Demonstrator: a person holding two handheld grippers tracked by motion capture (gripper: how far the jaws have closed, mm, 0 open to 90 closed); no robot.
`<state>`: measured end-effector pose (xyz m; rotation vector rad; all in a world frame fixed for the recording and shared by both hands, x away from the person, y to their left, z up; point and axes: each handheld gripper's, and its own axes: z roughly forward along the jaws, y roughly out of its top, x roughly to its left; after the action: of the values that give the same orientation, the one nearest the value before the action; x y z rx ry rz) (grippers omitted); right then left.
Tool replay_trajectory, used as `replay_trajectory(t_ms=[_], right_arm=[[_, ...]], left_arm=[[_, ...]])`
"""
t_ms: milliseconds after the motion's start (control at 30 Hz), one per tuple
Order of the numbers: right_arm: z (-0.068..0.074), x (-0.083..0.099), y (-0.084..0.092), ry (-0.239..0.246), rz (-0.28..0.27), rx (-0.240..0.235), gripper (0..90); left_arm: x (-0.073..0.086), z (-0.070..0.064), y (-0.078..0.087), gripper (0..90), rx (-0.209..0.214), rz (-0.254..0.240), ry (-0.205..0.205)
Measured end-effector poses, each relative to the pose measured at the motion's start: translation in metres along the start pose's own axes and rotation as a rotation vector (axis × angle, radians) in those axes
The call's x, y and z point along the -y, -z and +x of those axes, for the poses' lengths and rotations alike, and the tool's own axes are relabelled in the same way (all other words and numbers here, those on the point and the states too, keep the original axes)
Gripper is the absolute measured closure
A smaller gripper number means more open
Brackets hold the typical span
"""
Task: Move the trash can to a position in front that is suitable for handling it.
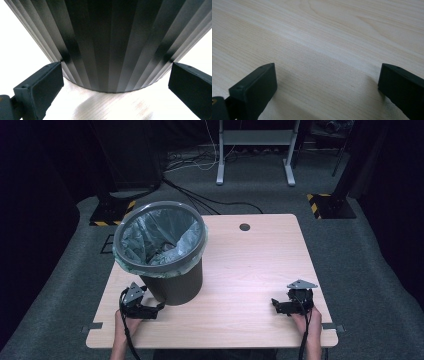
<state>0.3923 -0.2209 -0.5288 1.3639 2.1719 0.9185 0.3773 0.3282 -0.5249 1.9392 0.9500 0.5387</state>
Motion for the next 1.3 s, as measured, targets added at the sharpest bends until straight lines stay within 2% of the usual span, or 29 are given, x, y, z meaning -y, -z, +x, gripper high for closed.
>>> replay_trajectory(t_ms=[733, 900, 1300], right_arm=[[0.0, 0.0, 0.0, -0.001, 0.001, 0.0, 0.9], [0.0, 0.0, 0.0, -0.002, 0.001, 0.0, 0.9], [0.0, 0.0, 0.0, -0.001, 0.001, 0.0, 0.9]], left_arm=[[-0.011, -0.005, -0.017, 0.6, 0.014, -0.02, -0.013], [-0.013, -0.005, -0.021, 1.4, 0.023, -0.026, -0.002], [-0.018, -0.006, -0.029, 1.8, 0.034, -0.034, -0.007]])
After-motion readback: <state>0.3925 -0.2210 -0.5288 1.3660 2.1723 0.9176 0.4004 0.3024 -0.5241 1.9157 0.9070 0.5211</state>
